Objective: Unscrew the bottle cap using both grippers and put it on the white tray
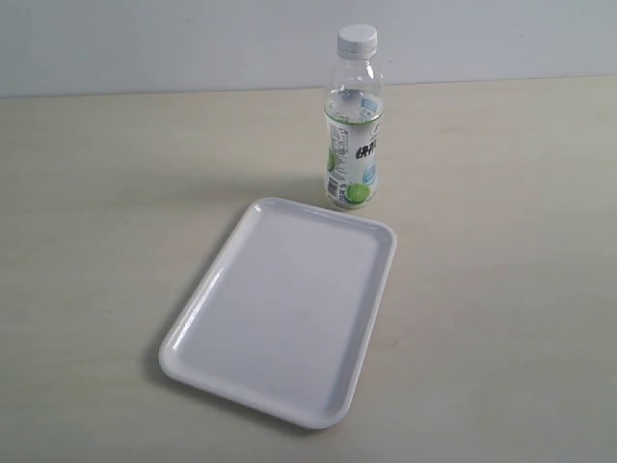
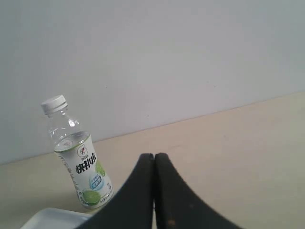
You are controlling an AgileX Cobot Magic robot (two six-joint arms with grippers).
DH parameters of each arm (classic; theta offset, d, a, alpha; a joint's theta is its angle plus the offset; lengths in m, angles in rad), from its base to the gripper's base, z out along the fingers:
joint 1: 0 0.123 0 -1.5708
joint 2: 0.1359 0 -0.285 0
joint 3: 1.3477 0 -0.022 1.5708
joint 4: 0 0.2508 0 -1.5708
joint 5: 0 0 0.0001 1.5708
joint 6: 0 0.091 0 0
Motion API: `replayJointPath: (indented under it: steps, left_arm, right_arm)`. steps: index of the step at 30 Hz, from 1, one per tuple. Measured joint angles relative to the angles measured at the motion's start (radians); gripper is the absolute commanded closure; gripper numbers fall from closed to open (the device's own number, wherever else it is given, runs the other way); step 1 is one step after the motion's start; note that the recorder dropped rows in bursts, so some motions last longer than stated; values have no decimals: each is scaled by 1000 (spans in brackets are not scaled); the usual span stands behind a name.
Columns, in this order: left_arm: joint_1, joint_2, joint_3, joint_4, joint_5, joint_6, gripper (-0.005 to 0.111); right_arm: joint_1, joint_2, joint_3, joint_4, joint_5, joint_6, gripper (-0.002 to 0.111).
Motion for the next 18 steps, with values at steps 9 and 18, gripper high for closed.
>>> replayJointPath:
  steps: [9,18]
  left_arm:
    - [0,0,0,0,0,1,107]
    - [0,0,0,0,0,1,107]
  right_arm:
    - [0,0,0,0,0,0,108]
    - [0,0,0,4,-157,0,108]
